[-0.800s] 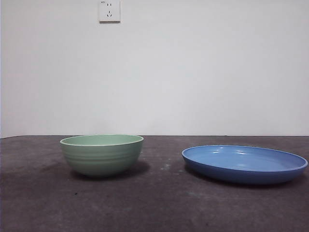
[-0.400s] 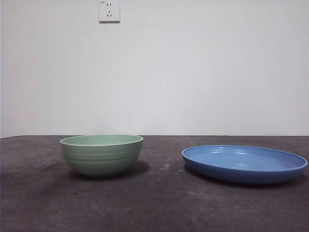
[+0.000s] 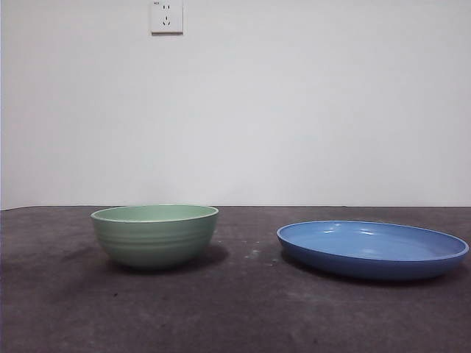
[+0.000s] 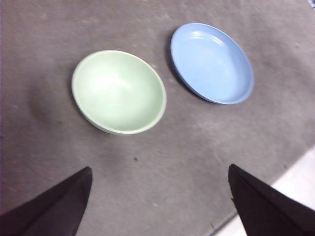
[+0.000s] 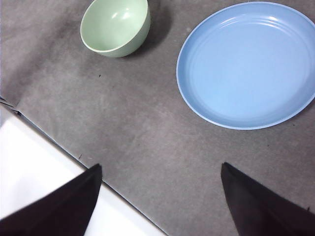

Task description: Place the green bowl on the blue plate

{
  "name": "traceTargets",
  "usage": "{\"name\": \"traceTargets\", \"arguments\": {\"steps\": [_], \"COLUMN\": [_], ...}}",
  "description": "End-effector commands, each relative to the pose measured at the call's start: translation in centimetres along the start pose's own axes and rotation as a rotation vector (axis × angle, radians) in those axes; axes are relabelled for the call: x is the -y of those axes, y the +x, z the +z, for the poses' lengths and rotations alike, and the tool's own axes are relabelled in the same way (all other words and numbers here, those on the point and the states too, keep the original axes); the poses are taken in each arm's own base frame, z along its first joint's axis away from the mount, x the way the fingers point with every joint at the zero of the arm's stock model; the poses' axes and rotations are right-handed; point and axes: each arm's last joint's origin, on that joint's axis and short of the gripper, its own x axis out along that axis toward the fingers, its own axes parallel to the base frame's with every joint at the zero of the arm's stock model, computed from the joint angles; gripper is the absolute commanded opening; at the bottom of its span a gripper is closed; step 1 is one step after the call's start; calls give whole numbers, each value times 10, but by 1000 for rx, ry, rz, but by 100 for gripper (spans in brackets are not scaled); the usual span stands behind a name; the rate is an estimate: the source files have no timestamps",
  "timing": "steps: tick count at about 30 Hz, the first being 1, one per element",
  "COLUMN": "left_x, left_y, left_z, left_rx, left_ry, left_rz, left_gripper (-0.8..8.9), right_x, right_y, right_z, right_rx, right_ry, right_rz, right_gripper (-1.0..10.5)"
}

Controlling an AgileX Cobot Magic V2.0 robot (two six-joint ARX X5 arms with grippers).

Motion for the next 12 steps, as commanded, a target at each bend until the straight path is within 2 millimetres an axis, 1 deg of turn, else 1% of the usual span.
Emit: {"name": "traceTargets", "arguments": {"steps": [1, 4, 7, 9, 12], "left_x": [2, 1, 0, -2, -6], "left_y": [-1, 5, 16, 26, 47], "left_z": [14, 28, 44, 54, 68], "left_rx": [14, -3, -31, -57, -111], "left_ry": [5, 9, 12, 15, 19], "left_rz": [27, 51, 56, 79, 129], "left_gripper": [446, 446, 441, 437, 437], "right_x": [-2, -2, -2, -2, -2], "right_y": [-3, -3, -3, -3, -3], "right_z": [4, 4, 4, 4, 4], "right_rx": [18, 19, 19, 19, 19], "right_ry": [-19, -20, -20, -20, -20], "right_rz": [3, 3, 3, 3, 3], "right_gripper": [388, 388, 388, 388, 388]}}
